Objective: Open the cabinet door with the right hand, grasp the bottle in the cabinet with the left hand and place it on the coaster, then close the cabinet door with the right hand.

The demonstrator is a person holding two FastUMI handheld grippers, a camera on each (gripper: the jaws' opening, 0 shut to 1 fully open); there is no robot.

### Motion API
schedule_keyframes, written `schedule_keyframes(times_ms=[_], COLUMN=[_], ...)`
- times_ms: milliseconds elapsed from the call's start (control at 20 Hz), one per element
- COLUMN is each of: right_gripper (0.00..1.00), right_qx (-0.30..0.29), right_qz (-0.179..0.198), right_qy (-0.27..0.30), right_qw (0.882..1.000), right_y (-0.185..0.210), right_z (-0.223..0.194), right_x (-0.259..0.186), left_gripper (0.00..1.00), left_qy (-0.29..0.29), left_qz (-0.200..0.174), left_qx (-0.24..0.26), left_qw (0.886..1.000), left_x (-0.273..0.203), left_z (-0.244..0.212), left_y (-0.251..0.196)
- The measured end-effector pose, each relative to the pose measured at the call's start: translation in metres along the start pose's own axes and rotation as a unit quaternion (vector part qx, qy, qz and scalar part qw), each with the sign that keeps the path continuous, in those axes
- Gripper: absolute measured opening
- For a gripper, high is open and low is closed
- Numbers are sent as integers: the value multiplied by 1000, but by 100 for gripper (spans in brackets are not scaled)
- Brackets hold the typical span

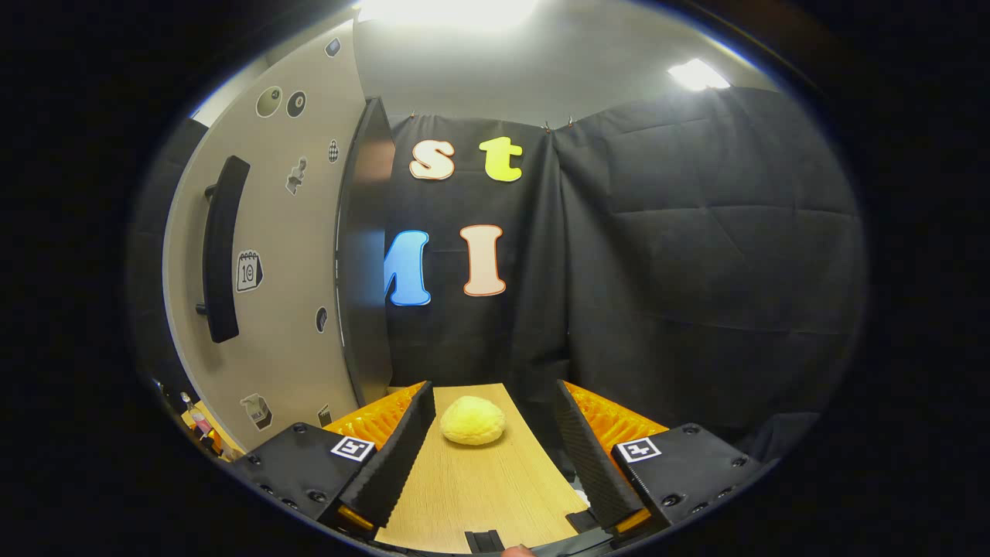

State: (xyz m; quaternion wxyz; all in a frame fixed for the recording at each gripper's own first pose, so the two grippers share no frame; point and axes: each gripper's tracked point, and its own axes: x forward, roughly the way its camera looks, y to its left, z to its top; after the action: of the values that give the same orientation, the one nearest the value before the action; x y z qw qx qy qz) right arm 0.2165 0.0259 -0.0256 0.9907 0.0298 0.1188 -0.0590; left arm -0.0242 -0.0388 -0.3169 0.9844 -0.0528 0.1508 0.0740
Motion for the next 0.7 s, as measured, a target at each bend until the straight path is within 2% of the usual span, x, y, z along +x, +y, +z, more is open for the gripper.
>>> schedule_keyframes(times_ms=[50,150,300,450,500,650,700], right_gripper=[98,97,97,97,97,97,97], right_qx=[-1,-7,-16,-20,-21,-27,-26], right_qz=[0,0,2,11,14,20,22], right_qy=[0,-2,-3,1,0,-3,-3], right_qw=[1000,1000,1000,1000,1000,999,999], right_y=[1,3,8,15,18,24,25], right_z=[1,3,1,-1,-1,0,0], right_x=[0,0,1,3,5,8,8], left_gripper=[72,76,73,76,72,85,85], left_qy=[1,3,-6,-1,5,14,13], left_qz=[2,6,14,16,16,24,23], left_qx=[-2,-6,-3,1,4,20,23], left_qw=[1000,1000,1000,1000,1000,999,999], left_x=[-1,-4,-9,-12,-12,-10,-11], left_z=[-6,-15,-19,-21,-23,-17,-12], left_y=[0,-1,0,-1,-2,2,1])
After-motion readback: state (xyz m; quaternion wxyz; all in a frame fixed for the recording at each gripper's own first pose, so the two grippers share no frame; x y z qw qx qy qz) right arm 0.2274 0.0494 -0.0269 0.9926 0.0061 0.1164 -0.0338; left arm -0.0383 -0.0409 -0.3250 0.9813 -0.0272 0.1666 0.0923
